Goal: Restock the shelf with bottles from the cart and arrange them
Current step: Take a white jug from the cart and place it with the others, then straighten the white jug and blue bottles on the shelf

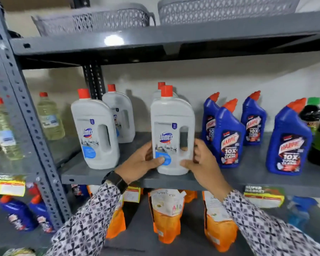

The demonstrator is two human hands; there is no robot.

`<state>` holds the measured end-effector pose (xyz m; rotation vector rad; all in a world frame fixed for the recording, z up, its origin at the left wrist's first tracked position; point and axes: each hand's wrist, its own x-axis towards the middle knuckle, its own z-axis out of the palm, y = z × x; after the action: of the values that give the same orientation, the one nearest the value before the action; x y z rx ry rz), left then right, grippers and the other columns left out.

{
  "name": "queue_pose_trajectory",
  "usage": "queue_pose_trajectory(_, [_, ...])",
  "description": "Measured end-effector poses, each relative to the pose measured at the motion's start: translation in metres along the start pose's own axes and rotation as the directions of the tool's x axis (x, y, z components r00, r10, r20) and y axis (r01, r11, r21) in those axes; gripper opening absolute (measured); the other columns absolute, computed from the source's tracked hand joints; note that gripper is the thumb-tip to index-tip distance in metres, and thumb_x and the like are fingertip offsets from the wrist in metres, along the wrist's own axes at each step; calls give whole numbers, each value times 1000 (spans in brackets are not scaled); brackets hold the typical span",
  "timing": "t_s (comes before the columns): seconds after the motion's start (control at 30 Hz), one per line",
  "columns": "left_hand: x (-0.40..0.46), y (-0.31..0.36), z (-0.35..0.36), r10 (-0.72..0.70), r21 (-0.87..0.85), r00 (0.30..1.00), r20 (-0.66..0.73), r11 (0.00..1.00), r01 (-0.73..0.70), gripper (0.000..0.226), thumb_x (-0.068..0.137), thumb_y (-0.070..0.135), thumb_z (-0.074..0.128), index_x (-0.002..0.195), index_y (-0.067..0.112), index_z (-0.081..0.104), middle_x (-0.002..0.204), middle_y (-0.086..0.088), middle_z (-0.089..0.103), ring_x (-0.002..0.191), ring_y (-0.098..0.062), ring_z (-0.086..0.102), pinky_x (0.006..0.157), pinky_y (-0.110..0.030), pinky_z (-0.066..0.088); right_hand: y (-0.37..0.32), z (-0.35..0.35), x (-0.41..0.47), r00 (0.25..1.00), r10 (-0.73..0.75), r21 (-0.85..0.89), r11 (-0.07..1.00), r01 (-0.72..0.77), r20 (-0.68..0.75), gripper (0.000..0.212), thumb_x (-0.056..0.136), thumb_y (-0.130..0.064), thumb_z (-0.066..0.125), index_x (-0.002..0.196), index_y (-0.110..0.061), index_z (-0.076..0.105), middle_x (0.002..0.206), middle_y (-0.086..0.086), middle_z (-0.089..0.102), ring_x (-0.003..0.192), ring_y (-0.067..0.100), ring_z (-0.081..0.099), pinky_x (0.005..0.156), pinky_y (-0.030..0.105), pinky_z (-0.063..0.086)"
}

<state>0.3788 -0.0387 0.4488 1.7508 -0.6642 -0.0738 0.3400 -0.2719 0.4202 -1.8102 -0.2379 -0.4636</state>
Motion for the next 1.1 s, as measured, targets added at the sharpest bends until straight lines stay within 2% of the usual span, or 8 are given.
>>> queue_pose_trajectory(0.1, [6,-6,-10,-5,14,999,-36,1000,6,54,92,4,69,142,11,51,133,4,71,117,-4,69,91,-16,55,-4,13,10,999,17,-20,1000,-16,28,66,90,3,76,135,-39,52,120,-22,74,112,-6,72,92,19,60])
queue_pose_trajectory(0.27, [6,-12,-26,-15,64,998,-59,998,18,55,94,6,67,145,14,48,137,0,68,121,-8,67,104,-28,55,-6,26,21,997,52,-69,996,-48,61,49,93,-7,76,125,-39,56,125,-8,76,115,9,74,104,42,59])
queue_pose_trajectory(0.57, [-4,-22,-28,-2,96,998,-60,995,7,52,94,16,68,141,29,50,131,17,70,120,0,67,96,-18,56,-5,27,10,998,19,-132,991,-11,56,49,93,-15,77,113,-54,54,116,-21,75,110,-5,73,99,32,62])
queue_pose_trajectory(0.77, [-16,-11,-25,-5,153,995,-96,988,19,58,92,26,71,143,41,48,133,16,68,123,-3,65,106,-36,52,-14,24,1,993,62,-144,988,-47,97,50,94,-20,77,139,-30,56,128,-7,75,116,7,72,105,40,59])
queue_pose_trajectory(0.87, [-33,-7,-13,76,99,901,-427,994,-37,56,89,24,75,130,55,53,121,17,73,104,2,71,89,-28,56,-13,6,-21,1000,15,-210,978,-16,-7,61,96,-21,75,151,-30,50,130,-11,71,117,1,69,105,29,55])
queue_pose_trajectory(0.97, [-47,3,16,86,-55,721,-687,984,-170,33,95,11,67,115,38,70,96,2,77,78,-7,74,74,-29,62,-7,-32,-45,963,-98,-167,984,57,-250,41,96,-2,67,129,-27,67,112,-10,77,100,5,75,89,32,63])
queue_pose_trajectory(1.03, [-49,14,53,68,-106,761,-645,978,-178,28,95,6,64,104,28,76,86,-4,77,71,-11,73,66,-23,62,-3,-63,-52,884,-141,-172,983,70,-445,37,92,7,64,115,-21,69,102,-5,75,95,11,74,83,33,63])
queue_pose_trajectory(1.1, [-40,26,100,39,-119,882,-471,987,-108,30,94,3,64,101,28,78,89,-7,79,73,-13,73,66,-22,61,0,-93,-46,832,-177,-244,968,52,-526,39,89,8,68,119,-16,64,109,1,68,99,16,69,84,27,59])
